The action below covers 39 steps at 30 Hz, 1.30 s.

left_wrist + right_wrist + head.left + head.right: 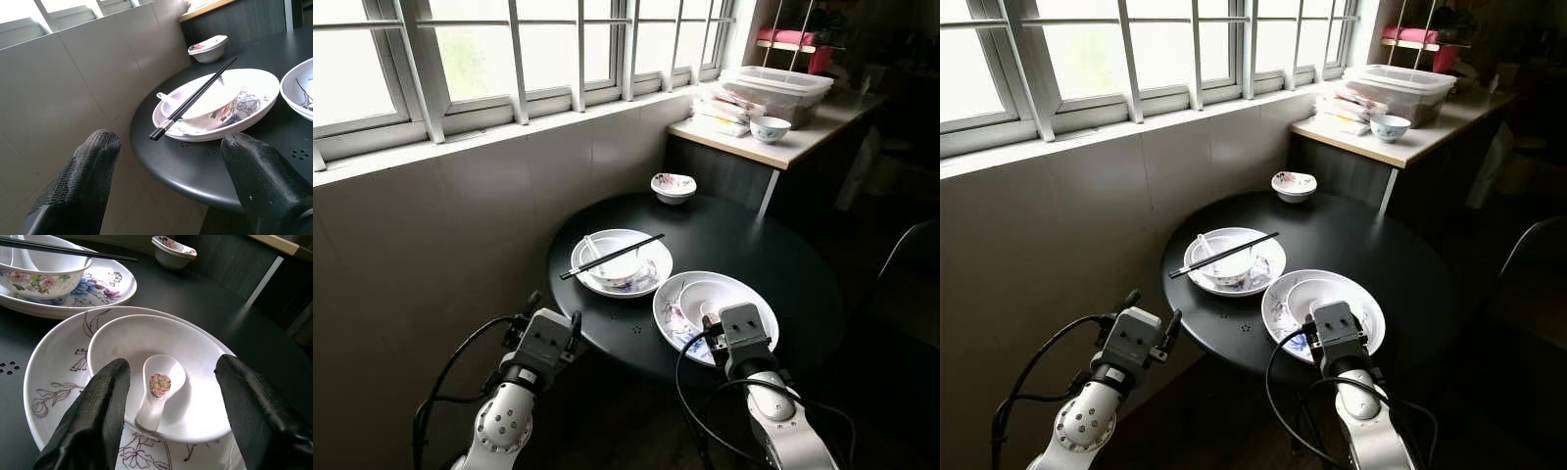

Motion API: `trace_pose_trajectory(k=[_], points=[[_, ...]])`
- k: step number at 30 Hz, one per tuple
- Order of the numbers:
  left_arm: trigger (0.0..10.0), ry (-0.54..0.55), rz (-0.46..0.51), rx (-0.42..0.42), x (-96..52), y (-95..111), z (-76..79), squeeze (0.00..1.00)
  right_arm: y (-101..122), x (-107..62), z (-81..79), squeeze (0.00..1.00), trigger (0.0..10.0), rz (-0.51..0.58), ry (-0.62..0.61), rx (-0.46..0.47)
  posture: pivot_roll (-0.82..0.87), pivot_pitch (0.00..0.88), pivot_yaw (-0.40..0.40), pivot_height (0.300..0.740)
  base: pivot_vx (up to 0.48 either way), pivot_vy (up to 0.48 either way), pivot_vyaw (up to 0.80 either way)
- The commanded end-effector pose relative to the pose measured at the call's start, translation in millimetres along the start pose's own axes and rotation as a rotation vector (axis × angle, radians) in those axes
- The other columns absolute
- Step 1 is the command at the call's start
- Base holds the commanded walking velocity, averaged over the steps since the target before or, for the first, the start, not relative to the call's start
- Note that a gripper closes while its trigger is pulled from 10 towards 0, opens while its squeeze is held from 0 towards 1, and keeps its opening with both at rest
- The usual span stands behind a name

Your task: Kitchen organization

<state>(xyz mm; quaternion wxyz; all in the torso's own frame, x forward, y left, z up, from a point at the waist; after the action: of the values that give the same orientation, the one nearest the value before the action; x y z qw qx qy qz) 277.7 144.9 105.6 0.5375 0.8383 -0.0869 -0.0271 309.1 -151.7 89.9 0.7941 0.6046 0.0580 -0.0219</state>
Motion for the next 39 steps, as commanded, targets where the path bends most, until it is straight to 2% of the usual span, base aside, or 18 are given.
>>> trace_pose_trajectory(k=[1, 14, 24, 25, 28, 29, 30, 39], points=[[10.0, -0.013, 0.004, 0.012, 1.4, 0.0, 2.1, 0.0, -1.6, 0.2, 3.1, 0.0, 10.0, -0.021, -0.012, 0.046, 0.01, 0.0, -0.042, 0.74, 0.0, 0.0, 0.0], [10.0, -0.014, 0.004, 0.014, 1.9, -1.0, 3.6, 0.0, -8.7, 1.7, -0.9, 0.0, 10.0, -0.071, 0.033, 0.123, 0.01, 0.0, -0.042, 0.74, 0.0, 0.0, 0.0], [10.0, -0.013, 0.002, 0.017, 2.6, -2.3, 3.6, 0.0, -20.9, 3.7, -0.3, 0.0, 9.8, -0.165, 0.032, 0.214, 0.01, 0.0, -0.042, 0.74, 0.0, 0.0, 0.0], [10.0, -0.014, 0.003, 0.017, 2.7, -2.3, 4.0, 0.0, -21.0, 4.1, -0.4, 0.0, 8.0, -0.166, 0.036, 0.218, 0.01, 0.0, -0.042, 0.74, 0.0, 0.0, 0.0], [10.0, -0.015, 0.003, 0.017, 2.8, -2.3, 4.4, 0.0, -20.5, 4.7, -0.1, 0.0, 7.8, -0.162, 0.037, 0.22, 0.01, 0.0, -0.042, 0.74, 0.0, 0.0, 0.0], [10.0, -0.015, 0.004, 0.017, 2.9, -2.2, 4.5, 0.0, -19.2, 5.6, 0.5, 0.0, 3.7, -0.158, 0.038, 0.225, 0.01, 0.0, -0.042, 0.74, 0.0, 0.0, 0.0], [10.0, -0.014, 0.005, 0.017, 3.0, -2.3, 4.5, 0.0, -18.1, 6.3, 0.9, 0.0, 0.0, -0.154, 0.039, 0.229, 0.01, 0.0, -0.042, 0.74, 0.0, 0.0, 0.0], [10.0, -0.006, 0.007, 0.018, 2.9, -2.0, 4.2, 0.0, -15.3, 7.5, 2.3, 0.0, 0.0, -0.136, 0.037, 0.245, 0.01, 0.0, -0.045, 0.74, 0.0, 0.0, 0.0]])
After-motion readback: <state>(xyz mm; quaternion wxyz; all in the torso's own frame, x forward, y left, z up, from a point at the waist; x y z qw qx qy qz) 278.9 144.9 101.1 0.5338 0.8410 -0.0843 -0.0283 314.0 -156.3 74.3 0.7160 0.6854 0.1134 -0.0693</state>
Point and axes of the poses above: a point about 5 cm out from each wrist's last joint towards the gripper, its own x axis pointing out of the wrist towards the gripper, its own y axis along the axis of the wrist's last joint, z = x × y, the point moved 1 cm from there along x, pointing out of the wrist towards the gripper
